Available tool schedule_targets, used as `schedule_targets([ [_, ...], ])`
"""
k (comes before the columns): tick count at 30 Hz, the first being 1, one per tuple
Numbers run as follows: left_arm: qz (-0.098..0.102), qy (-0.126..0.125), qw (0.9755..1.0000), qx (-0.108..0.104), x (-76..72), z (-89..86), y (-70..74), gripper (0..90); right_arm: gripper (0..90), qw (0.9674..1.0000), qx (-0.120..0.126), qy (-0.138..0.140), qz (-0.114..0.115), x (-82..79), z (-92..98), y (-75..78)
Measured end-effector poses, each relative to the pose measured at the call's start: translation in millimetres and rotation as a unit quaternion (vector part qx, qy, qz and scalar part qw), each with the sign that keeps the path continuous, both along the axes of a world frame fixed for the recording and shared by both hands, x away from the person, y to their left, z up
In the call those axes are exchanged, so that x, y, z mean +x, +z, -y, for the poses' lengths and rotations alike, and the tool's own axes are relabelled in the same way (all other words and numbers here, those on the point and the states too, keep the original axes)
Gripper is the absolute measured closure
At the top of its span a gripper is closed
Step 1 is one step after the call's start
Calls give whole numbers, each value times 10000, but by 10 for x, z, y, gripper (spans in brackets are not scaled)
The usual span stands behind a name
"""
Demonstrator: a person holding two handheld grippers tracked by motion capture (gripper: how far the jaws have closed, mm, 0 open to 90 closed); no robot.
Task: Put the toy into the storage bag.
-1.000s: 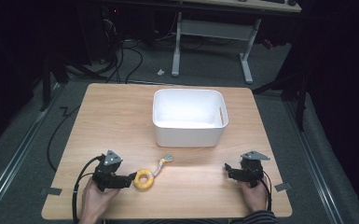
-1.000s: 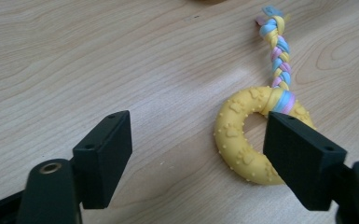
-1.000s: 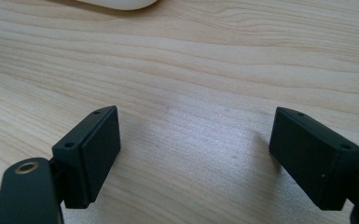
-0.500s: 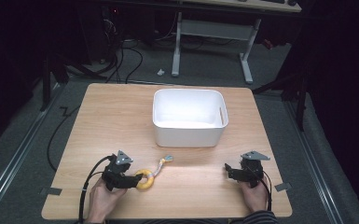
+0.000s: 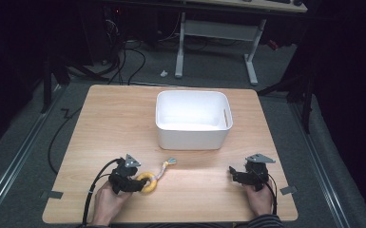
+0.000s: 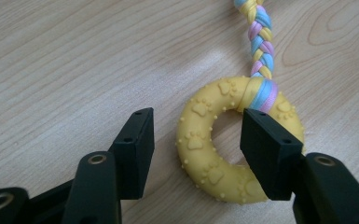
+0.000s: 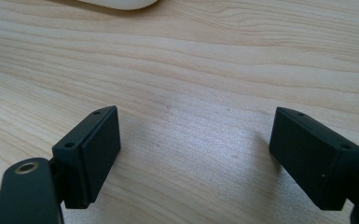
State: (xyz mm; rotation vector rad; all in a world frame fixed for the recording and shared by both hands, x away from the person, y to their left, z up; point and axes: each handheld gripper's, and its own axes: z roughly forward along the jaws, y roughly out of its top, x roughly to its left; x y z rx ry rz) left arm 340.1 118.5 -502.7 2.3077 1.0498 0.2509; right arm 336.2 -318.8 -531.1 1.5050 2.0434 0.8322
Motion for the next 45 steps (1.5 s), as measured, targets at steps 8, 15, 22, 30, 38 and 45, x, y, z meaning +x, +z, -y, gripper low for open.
schedule_targets([
  [8, -72, -11, 10000, -6, 23, 8, -16, 514, 165, 10000, 2, 0, -1, 0, 0, 0],
  [15, -164, -54, 9998, 140, 39, 48, -62, 548, 165, 10000, 6, -4, 2, 0, 0, 0],
  [22, -171, -46, 9997, 181, 49, 48, -57, 624, 165, 10000, 6, -6, 0, 0, -1, 0],
  [30, -155, -117, 9996, 228, 47, 58, -51, 654, 165, 10000, 7, -5, 0, 0, -1, 0],
  [38, -156, -149, 9995, 226, 33, 59, -35, 664, 165, 10000, 5, -5, 1, 0, -1, 0],
  [45, -134, -182, 9996, 173, 23, 54, -16, 670, 165, 10000, 3, -5, 3, 0, -1, 0],
])
